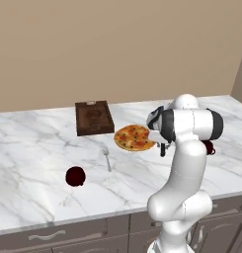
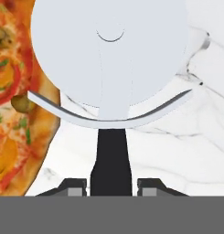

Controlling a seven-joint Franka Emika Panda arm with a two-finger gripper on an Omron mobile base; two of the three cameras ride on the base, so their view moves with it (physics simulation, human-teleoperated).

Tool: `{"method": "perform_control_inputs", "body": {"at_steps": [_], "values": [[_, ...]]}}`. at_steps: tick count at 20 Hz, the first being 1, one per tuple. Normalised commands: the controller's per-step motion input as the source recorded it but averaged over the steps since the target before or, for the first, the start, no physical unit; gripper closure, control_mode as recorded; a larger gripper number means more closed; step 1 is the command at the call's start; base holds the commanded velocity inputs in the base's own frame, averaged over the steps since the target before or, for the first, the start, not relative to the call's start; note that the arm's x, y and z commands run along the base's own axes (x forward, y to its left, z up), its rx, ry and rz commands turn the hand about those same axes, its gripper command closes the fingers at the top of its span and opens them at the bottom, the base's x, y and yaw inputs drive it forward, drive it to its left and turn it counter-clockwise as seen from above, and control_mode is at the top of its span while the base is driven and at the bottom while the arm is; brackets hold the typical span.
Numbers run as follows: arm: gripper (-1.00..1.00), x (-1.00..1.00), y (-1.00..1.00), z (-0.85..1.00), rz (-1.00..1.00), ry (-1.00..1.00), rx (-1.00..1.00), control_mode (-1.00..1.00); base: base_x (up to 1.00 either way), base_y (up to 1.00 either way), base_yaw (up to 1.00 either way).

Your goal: Take the pizza cutter from the drawer on the left and place it on the dining counter for cutting.

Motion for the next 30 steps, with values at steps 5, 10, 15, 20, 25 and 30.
{"method": "perform_control_inputs", "body": {"at_steps": [5, 10, 15, 20, 25, 30], "values": [[-1.0, 0.0, 0.0, 0.0, 0.0, 0.0, 0.0, -1.0, 0.0, 0.0, 0.0], [-1.0, 0.0, 0.0, 0.22, 0.0, -0.01, 0.0, -1.0, 0.0, 0.0, 0.0], [-1.0, -0.02, 0.0, 0.58, 0.0, -0.04, 0.0, -1.0, 0.0, 0.0, 0.0], [-1.0, -0.54, 0.23, 0.68, 0.01, -0.08, -0.05, -1.0, 0.0, 0.0, 0.0], [-1.0, -0.99, 0.65, 0.72, 0.05, -0.2, -0.17, -1.0, 0.0, 0.0, 0.0], [-1.0, -1.0, 0.59, 0.78, 0.04, -0.2, -0.13, -1.0, 0.0, 0.0, 0.0]]}}
